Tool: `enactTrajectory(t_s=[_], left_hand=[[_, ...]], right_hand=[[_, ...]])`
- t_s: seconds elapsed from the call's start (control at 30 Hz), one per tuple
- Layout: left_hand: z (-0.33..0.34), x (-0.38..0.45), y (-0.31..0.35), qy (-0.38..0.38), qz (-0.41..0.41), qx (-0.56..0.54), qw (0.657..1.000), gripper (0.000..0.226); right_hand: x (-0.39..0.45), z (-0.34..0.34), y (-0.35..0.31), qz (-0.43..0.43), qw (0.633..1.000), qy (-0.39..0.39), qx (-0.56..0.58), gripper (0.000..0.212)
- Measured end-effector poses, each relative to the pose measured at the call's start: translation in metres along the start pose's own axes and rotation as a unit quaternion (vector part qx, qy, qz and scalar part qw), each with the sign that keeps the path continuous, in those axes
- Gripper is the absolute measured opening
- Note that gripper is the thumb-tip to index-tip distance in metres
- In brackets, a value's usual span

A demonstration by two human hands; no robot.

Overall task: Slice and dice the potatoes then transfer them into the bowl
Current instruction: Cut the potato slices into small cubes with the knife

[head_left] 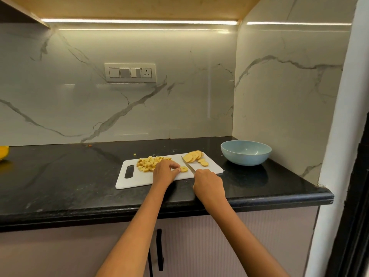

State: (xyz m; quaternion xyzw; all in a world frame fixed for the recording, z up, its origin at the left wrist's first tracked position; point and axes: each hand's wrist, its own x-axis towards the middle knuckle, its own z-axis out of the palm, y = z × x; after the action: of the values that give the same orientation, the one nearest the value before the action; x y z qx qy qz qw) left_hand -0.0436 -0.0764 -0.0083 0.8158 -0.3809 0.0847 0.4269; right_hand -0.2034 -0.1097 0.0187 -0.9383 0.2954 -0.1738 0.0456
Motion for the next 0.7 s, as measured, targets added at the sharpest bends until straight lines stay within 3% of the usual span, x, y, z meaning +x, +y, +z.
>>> enactTrajectory(t_s=[0.7], left_hand=[[-0.0026, 0.0002, 0.0022, -0.016, -0.020, -0.006, 1.000, 0.013]], right_hand=[[0.0054, -0.0068, -0.0100, -0.047, 0.997, -0.034, -0.042, 0.029]])
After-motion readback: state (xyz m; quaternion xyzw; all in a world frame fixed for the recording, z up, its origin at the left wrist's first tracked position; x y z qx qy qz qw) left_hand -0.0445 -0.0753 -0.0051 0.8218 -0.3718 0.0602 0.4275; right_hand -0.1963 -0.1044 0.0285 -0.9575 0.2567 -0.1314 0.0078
